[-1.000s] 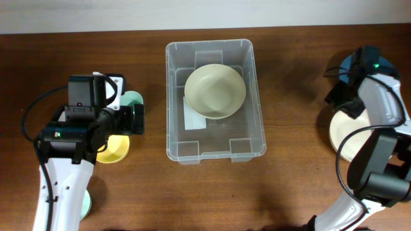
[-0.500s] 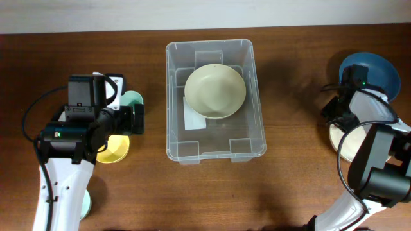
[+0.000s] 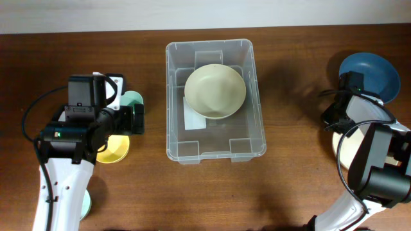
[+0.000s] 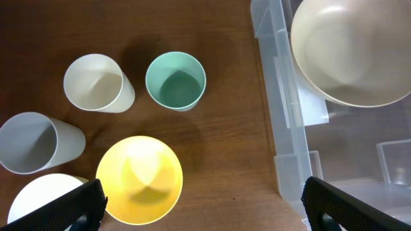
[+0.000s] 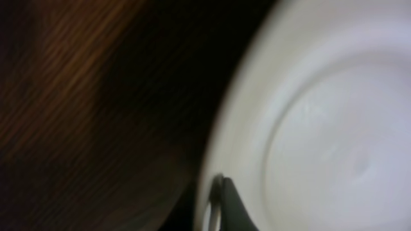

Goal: Pack container
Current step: 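Grasp the rim of the second cream bowl with the right gripper, then carry the cream bowl over and stack it into the first bowl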

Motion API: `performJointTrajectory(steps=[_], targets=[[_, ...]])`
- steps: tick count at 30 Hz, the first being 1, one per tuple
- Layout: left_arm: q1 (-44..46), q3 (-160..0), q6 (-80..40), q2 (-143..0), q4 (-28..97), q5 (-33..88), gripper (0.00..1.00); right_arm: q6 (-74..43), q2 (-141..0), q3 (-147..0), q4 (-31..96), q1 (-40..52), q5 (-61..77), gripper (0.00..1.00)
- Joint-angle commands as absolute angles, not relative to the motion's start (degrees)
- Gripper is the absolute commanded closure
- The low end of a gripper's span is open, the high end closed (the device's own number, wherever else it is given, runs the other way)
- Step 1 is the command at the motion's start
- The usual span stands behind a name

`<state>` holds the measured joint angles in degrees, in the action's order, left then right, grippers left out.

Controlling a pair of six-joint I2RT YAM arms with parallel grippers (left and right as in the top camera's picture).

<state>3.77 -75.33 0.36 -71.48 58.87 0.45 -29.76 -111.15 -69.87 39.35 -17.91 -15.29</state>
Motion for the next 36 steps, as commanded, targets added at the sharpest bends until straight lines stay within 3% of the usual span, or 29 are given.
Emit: performJointTrajectory(steps=[1,14,23,28,36], targets=[[3.6,-76.3,0.2,-71.5,58.7,0.2,0.00,-31.0,-111.1,-69.3,39.4,-18.0,-14.0,0.96],[3.6,-76.3,0.2,-71.5,58.7,0.2,0.00,-29.5,-108.6,-70.8,40.3,-17.1,-13.6,0.96],[3.6,-76.3,0.2,-71.5,58.7,0.2,0.00,-21.6,-99.2,-76.0,43.9,-8.4,-13.5,0.97],[3.6,-76.3,0.2,-71.5,58.7,0.2,0.00,-14.4,-96.0,-82.8,47.4,-1.8,-13.2,0.96],[3.6,-76.3,0.2,-71.5,58.7,0.3,0.00,6.1,-95.9,-102.6,54.7,10.1,-1.0,0.96]])
